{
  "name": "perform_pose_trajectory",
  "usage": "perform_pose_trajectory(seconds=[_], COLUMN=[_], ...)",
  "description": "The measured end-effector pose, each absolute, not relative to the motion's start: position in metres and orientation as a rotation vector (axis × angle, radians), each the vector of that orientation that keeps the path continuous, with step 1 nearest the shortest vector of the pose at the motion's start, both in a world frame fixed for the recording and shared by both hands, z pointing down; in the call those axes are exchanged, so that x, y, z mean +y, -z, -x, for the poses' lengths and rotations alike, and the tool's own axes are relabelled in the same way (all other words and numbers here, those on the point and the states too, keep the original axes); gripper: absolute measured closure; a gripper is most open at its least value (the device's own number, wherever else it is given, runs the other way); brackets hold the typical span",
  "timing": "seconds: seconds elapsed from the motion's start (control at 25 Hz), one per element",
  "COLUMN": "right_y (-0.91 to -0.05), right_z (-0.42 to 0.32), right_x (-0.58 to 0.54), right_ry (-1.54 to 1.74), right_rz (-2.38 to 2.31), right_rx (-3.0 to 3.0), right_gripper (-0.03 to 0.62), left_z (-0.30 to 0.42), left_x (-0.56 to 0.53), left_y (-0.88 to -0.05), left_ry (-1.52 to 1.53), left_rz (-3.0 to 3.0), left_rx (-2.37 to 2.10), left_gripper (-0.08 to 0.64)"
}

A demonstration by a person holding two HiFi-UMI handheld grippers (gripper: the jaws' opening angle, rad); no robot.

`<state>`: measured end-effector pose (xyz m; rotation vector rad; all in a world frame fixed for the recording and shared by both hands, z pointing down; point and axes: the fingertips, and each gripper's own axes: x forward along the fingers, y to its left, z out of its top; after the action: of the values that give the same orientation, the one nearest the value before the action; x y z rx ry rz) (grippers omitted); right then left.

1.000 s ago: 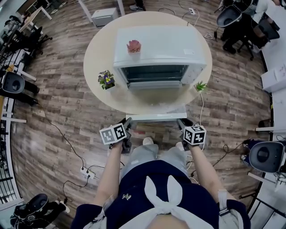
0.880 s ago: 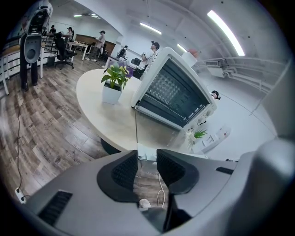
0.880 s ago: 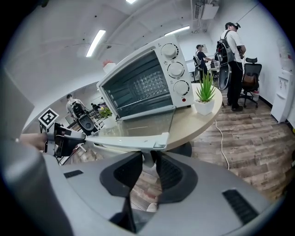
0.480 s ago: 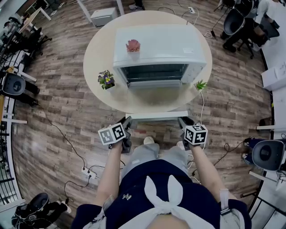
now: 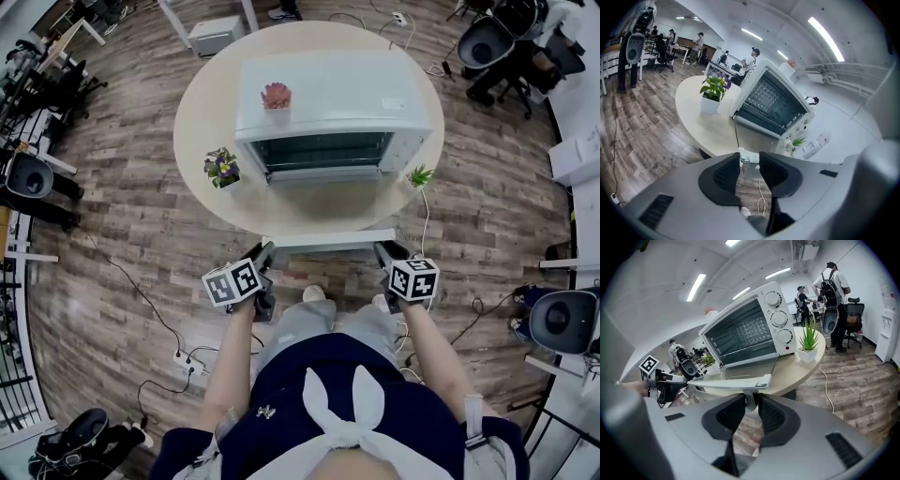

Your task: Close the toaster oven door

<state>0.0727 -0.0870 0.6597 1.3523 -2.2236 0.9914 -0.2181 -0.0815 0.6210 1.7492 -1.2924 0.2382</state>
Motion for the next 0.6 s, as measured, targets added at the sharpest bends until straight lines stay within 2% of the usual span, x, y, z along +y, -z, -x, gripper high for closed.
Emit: perform_pose_trajectory(seconds=[0.6], right_y=[-0.651], right_z=[-0.073], right_x=[-0.089], right_ry=[-1.022], right_rz=[-1.363], right_rx=[-2.230], right_gripper=[0.499], left_z=[0.220], left_x=[-0.074], left_y=[-0.606], left_ry=[-0.241], left_rz=[-1.832], left_rx=[-1.364], left_gripper=[0.425])
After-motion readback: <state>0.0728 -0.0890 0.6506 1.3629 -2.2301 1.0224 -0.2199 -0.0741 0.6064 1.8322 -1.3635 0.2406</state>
